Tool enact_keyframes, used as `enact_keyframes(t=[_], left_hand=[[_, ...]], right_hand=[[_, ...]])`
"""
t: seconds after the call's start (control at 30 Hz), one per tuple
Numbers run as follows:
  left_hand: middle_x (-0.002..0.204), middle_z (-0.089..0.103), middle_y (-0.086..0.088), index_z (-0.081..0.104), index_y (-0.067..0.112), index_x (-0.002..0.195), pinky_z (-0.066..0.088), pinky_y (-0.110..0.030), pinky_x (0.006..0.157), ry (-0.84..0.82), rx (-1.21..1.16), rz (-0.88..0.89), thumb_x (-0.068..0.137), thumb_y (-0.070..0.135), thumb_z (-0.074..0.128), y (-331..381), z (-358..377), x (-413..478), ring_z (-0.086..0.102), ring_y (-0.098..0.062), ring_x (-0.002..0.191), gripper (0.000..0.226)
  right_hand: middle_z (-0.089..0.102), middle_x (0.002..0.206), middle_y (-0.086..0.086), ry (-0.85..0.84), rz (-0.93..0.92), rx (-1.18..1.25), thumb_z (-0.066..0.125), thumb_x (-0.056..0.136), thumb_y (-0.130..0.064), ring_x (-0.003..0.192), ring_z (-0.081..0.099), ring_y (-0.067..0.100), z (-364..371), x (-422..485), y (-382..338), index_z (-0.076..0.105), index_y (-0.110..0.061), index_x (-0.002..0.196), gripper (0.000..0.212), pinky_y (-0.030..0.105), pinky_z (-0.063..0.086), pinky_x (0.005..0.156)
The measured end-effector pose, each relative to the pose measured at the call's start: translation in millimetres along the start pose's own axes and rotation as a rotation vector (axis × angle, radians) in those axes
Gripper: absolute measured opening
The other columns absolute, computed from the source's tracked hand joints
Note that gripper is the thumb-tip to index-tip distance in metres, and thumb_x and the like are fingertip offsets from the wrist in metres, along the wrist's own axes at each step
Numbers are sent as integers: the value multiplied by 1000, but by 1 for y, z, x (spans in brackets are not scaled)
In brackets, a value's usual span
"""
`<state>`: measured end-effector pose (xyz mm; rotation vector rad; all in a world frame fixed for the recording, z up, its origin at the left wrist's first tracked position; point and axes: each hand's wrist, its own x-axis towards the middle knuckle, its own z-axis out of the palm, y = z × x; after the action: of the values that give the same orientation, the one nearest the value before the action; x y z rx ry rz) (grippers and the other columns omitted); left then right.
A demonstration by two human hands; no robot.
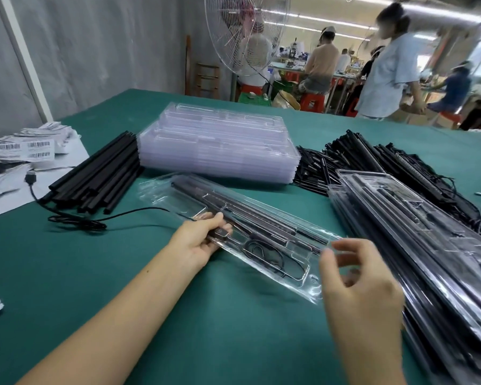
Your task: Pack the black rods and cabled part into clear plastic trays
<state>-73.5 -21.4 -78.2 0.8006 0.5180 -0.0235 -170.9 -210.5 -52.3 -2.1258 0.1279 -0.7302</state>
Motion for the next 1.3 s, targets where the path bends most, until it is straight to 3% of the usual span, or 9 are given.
enact_keyframes(t=[0.07, 0.13, 0.27, 0.47, 0.57, 0.77, 1.0, 1.17, 1.3], left_hand=[[43, 58, -9, 45, 9, 84, 52, -25, 38, -11, -14, 18, 90, -6, 54, -1, -2, 2, 58, -15, 35, 19], [45, 58, -8, 45, 10, 84, 53, -26, 40, -22, -23, 33, 90, -6, 55, -3, -5, 4, 59, -15, 37, 20], [55, 57, -12, 44, 9, 84, 53, -27, 40, -24, -77, 61, 90, -7, 55, -4, -6, 6, 59, -16, 38, 21], [62, 55, -13, 41, 10, 80, 54, -26, 42, -5, -138, 114, 89, -9, 55, -4, -2, 8, 57, -15, 38, 25], [70, 52, -13, 42, 10, 79, 55, -26, 45, 1, -149, 135, 89, -10, 55, -4, -2, 9, 56, -14, 38, 26], [46, 58, -4, 43, 13, 79, 55, -24, 45, 31, -127, 161, 90, -7, 56, 3, -7, 12, 58, -12, 38, 26], [45, 58, -4, 43, 13, 80, 55, -24, 46, 24, -124, 183, 90, -6, 56, 3, -7, 12, 58, -12, 39, 25], [46, 59, -2, 43, 15, 84, 54, -30, 61, 26, -107, 189, 90, -5, 57, 2, -8, 13, 59, -12, 40, 24], [46, 59, -3, 42, 15, 87, 53, -31, 63, 19, -120, 192, 90, -5, 56, 3, -10, 14, 59, -12, 40, 25]], right_hand=[[63, 81, 1, -171, 307, -55, 56, 89, -38, 56, 59, 12, -5, 17, 24, 54, -17, 87, 22, 31, 48, 57], [64, 71, 13, -328, 573, 155, 51, 94, -34, 38, 54, 21, -3, 30, 41, 56, -1, 90, 34, 28, 43, 38], [63, 57, 16, -495, 739, 594, 49, 93, -34, 36, 54, 18, -5, 36, 47, 59, 7, 92, 42, 23, 41, 30], [67, 75, 23, -647, 695, 727, 68, 67, -23, 45, 59, 19, -10, 27, 48, 62, 2, 81, 30, 22, 46, 37], [68, 71, 20, -616, 684, 727, 63, 74, -17, 47, 61, 16, -7, 30, 52, 64, 4, 81, 22, 20, 48, 39], [64, 63, 13, -562, 668, 729, 60, 82, -5, 47, 61, 14, 0, 37, 52, 63, 4, 78, 10, 19, 49, 41], [58, 61, 7, -596, 691, 724, 58, 85, -4, 45, 55, 14, 6, 45, 51, 62, -1, 75, 11, 21, 46, 40], [56, 60, 4, -608, 731, 771, 57, 85, -7, 43, 51, 14, 12, 48, 53, 59, -3, 83, 4, 21, 44, 41], [66, 71, 5, -576, 717, 825, 65, 75, -18, 48, 57, 13, 15, 51, 54, 64, -7, 94, 23, 20, 47, 43]])
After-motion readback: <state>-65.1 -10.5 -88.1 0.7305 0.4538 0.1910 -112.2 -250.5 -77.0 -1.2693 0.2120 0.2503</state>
